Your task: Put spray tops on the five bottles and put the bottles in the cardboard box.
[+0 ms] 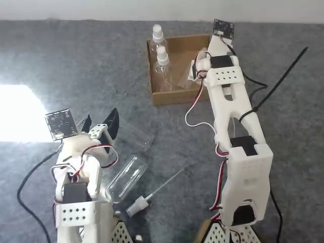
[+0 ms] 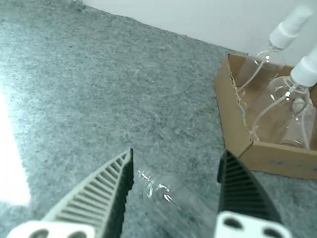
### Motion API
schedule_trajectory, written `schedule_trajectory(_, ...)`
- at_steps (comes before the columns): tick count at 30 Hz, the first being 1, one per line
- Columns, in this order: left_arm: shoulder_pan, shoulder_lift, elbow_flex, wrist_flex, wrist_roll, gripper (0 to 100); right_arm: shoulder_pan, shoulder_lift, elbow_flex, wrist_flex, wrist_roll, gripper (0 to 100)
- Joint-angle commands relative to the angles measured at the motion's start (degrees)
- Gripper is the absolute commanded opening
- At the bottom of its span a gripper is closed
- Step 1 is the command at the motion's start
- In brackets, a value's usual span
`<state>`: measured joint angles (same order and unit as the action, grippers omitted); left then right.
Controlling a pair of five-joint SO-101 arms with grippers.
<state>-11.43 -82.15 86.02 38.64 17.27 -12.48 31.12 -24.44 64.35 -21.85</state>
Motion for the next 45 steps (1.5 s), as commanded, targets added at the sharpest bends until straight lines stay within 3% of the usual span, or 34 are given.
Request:
schedule_trajectory(1, 0.18, -0.88, -0.75, -1.41, -0.44, 26, 2.33, -7.78, -3.52, 4.18, -0.18, 17.7)
schedule_trajectory(10, 0.18, -0.88, -0.75, -1.41, -0.44, 26, 8.31, -15.87, -3.52, 11.03, 8.0, 17.6)
schedule_trajectory(20, -0.18, -0.88, -0.75, -1.41, -0.44, 26, 11.47, -7.43, -3.34, 5.23, 14.15, 17.5)
schedule_trajectory(26, -0.18, -0.88, -0.84, -1.41, -0.35, 26, 13.67, -4.09, -3.52, 0.66, 19.87, 0.0)
schedule_trajectory(32, -0.18, -0.88, -0.92, -1.41, -0.35, 26, 16.84, -3.47, -3.52, 0.84, 19.34, 1.2)
schedule_trajectory(45, -0.18, -0.88, -0.92, -1.32, -0.35, 26, 13.67, 6.64, -3.52, -8.22, 19.34, 0.7)
